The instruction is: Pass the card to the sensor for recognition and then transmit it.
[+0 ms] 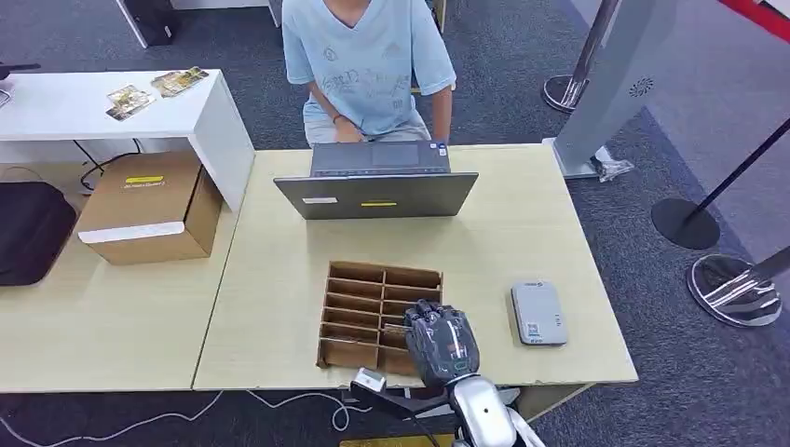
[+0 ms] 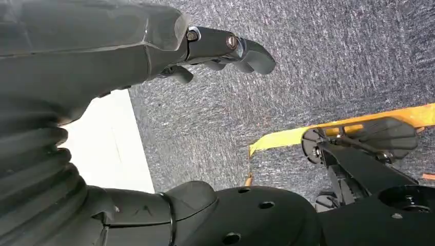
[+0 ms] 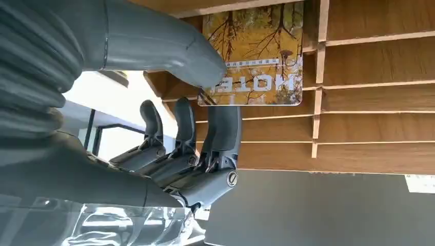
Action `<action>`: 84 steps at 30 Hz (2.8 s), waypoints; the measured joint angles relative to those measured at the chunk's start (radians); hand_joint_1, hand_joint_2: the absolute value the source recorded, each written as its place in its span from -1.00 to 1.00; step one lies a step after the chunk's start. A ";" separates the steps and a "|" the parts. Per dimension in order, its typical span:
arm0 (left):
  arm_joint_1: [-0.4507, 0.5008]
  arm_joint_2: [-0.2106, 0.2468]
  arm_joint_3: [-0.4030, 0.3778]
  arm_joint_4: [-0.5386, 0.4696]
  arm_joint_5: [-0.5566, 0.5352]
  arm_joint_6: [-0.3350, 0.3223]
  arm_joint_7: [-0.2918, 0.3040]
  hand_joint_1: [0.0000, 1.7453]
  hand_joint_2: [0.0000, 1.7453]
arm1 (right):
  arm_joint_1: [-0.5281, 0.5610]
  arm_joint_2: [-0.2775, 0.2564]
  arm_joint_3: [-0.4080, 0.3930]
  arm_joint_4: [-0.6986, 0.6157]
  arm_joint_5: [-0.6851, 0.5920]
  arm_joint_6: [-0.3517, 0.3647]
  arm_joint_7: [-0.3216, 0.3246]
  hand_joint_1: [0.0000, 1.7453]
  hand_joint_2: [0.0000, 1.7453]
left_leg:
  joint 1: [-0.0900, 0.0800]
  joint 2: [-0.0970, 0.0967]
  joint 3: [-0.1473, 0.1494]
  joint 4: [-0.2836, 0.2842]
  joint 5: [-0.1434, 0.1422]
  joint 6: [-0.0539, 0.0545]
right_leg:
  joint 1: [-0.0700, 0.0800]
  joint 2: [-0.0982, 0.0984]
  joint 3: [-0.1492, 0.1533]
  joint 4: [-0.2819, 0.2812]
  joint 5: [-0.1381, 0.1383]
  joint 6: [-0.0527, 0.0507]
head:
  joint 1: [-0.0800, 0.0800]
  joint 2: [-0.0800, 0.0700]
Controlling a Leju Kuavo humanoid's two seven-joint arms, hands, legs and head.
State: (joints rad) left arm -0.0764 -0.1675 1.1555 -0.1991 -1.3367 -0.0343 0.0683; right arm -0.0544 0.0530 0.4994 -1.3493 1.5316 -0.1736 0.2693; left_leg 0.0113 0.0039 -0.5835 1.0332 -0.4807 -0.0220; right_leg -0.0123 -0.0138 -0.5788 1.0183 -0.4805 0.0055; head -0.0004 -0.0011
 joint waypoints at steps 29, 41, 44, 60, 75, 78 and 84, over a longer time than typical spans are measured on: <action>0.002 0.005 -0.013 0.000 -0.018 -0.003 0.000 -1.00 1.00 | 0.022 0.003 -0.035 -0.024 -0.462 -0.007 -0.230 1.00 1.00 | 0.000 0.000 0.000 0.000 0.000 0.000 | 0.000 0.000 0.000 0.000 0.000 0.000 | 0.000 0.000; 0.003 0.010 -0.023 0.000 -0.023 -0.003 0.000 -1.00 1.00 | 0.042 0.002 -0.069 -0.075 -0.690 0.035 -0.326 1.00 1.00 | 0.000 0.000 0.000 0.000 0.000 0.000 | 0.000 0.000 0.000 0.000 0.000 0.000 | 0.000 0.000; 0.003 0.010 -0.023 0.000 -0.025 -0.003 0.000 -1.00 1.00 | 0.045 0.002 -0.077 -0.084 -0.756 0.050 -0.356 1.00 1.00 | 0.000 0.000 0.000 0.000 0.000 0.000 | 0.000 0.000 -0.001 0.000 0.000 0.000 | 0.000 0.000; 0.003 0.011 -0.026 0.000 -0.035 -0.006 0.000 -1.00 1.00 | 0.063 -0.016 -0.140 -0.179 -1.111 0.180 -0.520 1.00 1.00 | 0.000 0.000 0.000 0.000 0.000 0.000 | 0.000 0.000 -0.001 0.000 0.000 0.000 | 0.000 0.000; 0.003 0.011 -0.036 0.000 -0.050 -0.013 -0.018 -1.00 1.00 | -0.068 -0.019 -0.146 -0.222 -1.168 0.161 -0.587 1.00 1.00 | 0.000 0.000 -0.001 0.000 0.001 0.000 | 0.000 0.000 0.000 0.001 0.001 -0.001 | 0.000 0.000; 0.003 0.011 -0.042 0.000 -0.054 -0.013 -0.018 -1.00 1.00 | -0.140 -0.019 -0.143 -0.203 -1.205 0.156 -0.587 1.00 1.00 | 0.000 0.000 0.000 0.000 0.001 -0.001 | 0.000 0.000 0.000 0.001 0.002 -0.001 | 0.000 0.000; 0.002 0.011 -0.057 0.000 -0.071 -0.013 -0.025 -1.00 1.00 | -0.264 -0.017 -0.134 -0.155 -1.273 0.138 -0.581 1.00 1.00 | 0.000 0.000 -0.001 0.000 0.002 -0.001 | 0.000 0.000 -0.001 0.001 0.002 -0.001 | 0.000 0.000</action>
State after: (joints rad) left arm -0.0741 -0.1568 1.0987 -0.1991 -1.4073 -0.0477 0.0431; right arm -0.3180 0.0362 0.3658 -1.5046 0.2587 -0.0358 -0.3113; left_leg 0.0113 0.0041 -0.5841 1.0334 -0.4788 -0.0231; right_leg -0.0124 -0.0134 -0.5795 1.0194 -0.4782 0.0041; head -0.0004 -0.0011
